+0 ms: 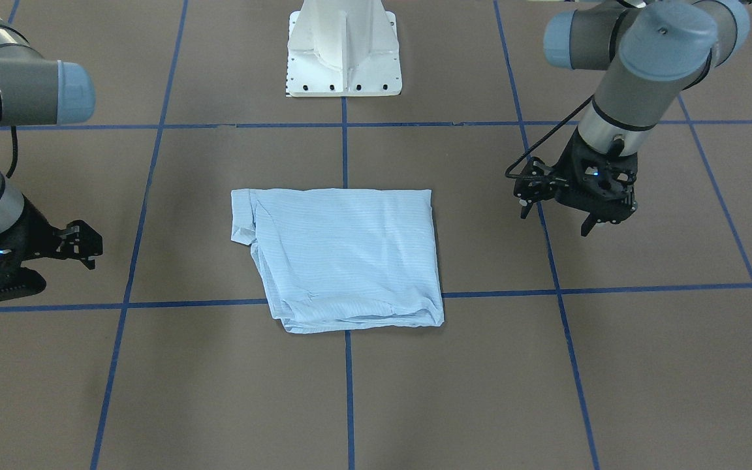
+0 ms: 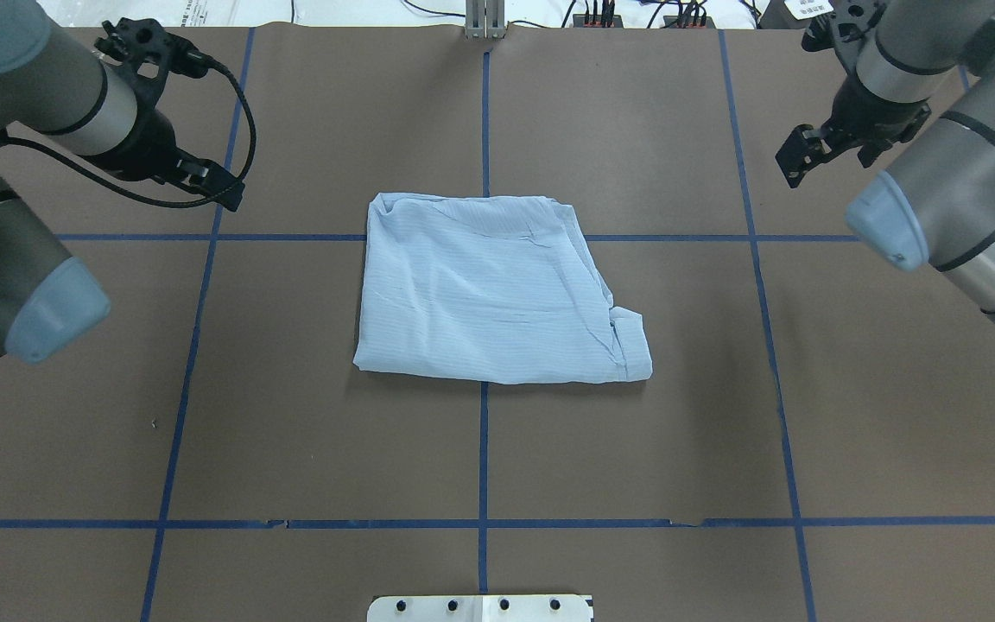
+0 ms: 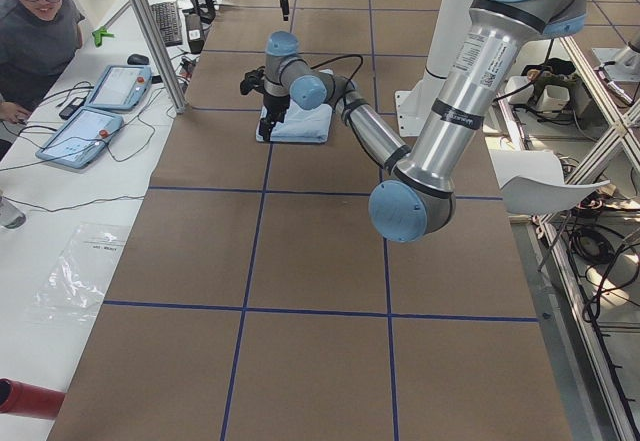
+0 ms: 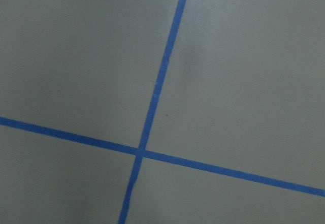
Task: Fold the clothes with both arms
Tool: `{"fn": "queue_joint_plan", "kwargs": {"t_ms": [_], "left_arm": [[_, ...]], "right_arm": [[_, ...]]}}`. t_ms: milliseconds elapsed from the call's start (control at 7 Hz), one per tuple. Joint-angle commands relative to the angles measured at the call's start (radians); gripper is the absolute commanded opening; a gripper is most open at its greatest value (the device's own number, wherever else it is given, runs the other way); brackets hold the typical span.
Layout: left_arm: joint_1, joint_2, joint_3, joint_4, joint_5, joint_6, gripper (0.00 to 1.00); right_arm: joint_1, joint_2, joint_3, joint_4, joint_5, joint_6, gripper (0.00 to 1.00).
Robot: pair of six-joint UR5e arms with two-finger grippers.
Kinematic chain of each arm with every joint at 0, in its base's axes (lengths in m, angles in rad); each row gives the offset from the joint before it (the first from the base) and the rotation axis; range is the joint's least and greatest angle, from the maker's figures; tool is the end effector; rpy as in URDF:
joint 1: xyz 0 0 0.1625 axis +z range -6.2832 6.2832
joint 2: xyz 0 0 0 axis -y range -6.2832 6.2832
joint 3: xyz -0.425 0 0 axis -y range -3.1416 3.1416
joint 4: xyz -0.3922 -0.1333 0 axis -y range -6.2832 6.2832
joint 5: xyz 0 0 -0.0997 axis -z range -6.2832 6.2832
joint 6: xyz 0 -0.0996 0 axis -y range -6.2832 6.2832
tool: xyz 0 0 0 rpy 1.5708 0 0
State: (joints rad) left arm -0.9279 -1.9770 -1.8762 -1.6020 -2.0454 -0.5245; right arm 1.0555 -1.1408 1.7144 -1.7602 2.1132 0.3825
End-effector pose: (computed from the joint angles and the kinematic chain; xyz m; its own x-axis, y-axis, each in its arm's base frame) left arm 0.2884 -0.5315 0.2946 0.6769 0.3805 -0.6301 -0.1185 0.9012 0.4169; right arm -0.2397 -0.5894 0.3777 0.7735 -0.2467 0.5839 0.1813 0.9688 0.1691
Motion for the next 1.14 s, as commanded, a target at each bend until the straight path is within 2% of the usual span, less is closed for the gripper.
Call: {"fn": "queue_joint_plan", "kwargs": {"t_ms": [0, 143, 286, 429, 714, 1000], "left_arm": [[-0.093, 0.129, -0.055, 0.001, -0.057, 0.116, 1.00], [-0.161, 0.221, -0.095, -0.004, -0.114, 0.203, 1.00], [-0.230, 0.277, -0.098, -0.003, -0.128, 0.331, 1.00], [-0.294, 0.332, -0.097, -0.001, -0.156, 0.401, 1.00], [-0.421, 0.470, -0.097, -0.007, -0.187, 0.400, 1.00], [-0.509, 0.553, -0.090, -0.003, -0.180, 0.429, 1.00]], "right_arm": [[0.068, -0.151, 0.092, 0.001, 0.058, -0.127, 1.00], [0.108, -0.254, 0.147, 0.007, 0.071, -0.198, 1.00], [0.165, -0.349, 0.196, 0.007, 0.079, -0.279, 1.00], [0.244, -0.437, 0.209, 0.007, 0.123, -0.404, 1.00], [0.383, -0.586, 0.211, 0.008, 0.149, -0.562, 1.00], [0.449, -0.674, 0.209, 0.008, 0.143, -0.551, 1.00]]}}
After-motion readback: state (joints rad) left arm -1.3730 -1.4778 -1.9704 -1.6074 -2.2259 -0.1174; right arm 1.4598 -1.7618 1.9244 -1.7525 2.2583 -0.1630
